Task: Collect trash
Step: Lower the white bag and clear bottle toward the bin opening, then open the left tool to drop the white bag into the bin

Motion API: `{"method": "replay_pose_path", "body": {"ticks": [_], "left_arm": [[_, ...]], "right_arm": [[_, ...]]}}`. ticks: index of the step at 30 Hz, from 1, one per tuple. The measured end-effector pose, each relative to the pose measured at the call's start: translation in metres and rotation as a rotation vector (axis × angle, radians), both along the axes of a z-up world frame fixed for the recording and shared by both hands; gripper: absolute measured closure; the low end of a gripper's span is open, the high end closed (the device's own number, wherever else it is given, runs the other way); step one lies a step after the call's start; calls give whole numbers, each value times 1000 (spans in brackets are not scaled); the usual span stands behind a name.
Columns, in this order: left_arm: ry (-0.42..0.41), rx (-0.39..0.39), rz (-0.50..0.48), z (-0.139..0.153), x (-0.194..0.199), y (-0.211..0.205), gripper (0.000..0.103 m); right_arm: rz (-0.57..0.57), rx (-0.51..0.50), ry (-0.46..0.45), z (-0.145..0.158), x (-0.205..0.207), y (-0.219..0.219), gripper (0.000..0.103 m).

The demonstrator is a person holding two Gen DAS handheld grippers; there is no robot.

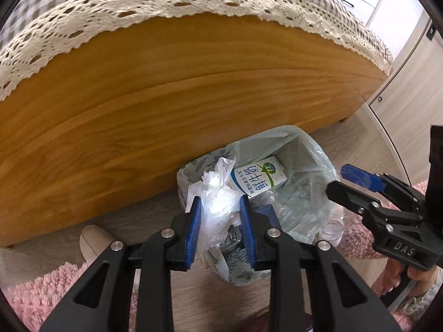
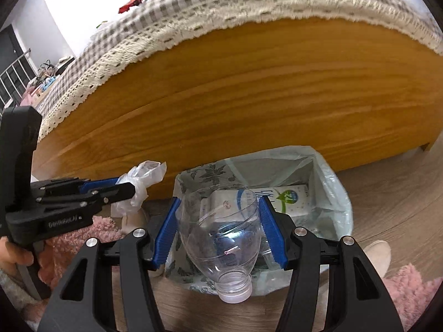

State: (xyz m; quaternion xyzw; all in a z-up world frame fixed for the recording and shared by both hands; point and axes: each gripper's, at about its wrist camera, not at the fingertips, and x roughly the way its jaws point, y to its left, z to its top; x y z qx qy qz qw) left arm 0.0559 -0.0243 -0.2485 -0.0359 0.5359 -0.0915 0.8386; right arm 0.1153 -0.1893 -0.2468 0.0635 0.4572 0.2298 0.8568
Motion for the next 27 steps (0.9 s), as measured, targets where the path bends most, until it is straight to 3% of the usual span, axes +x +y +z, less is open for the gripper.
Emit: {"method": "replay_pose_path", "body": {"ticks": [7,21,24,27], "left_arm": [[35,-13,-7,-13,10,0,77],[78,-59,-127,-38,40,-53,75],[87,-81,-121,-37,41,-54,67],[92,-99,-94,-38,41,-47,47]], "right_arm": [[17,-5,1,-6,6,11,47],[-147,-9,-23,0,12,-39,47],[-159,-7,-23,2,10,-42,47],[-160,-3,-26,5,13,-43,47]]}}
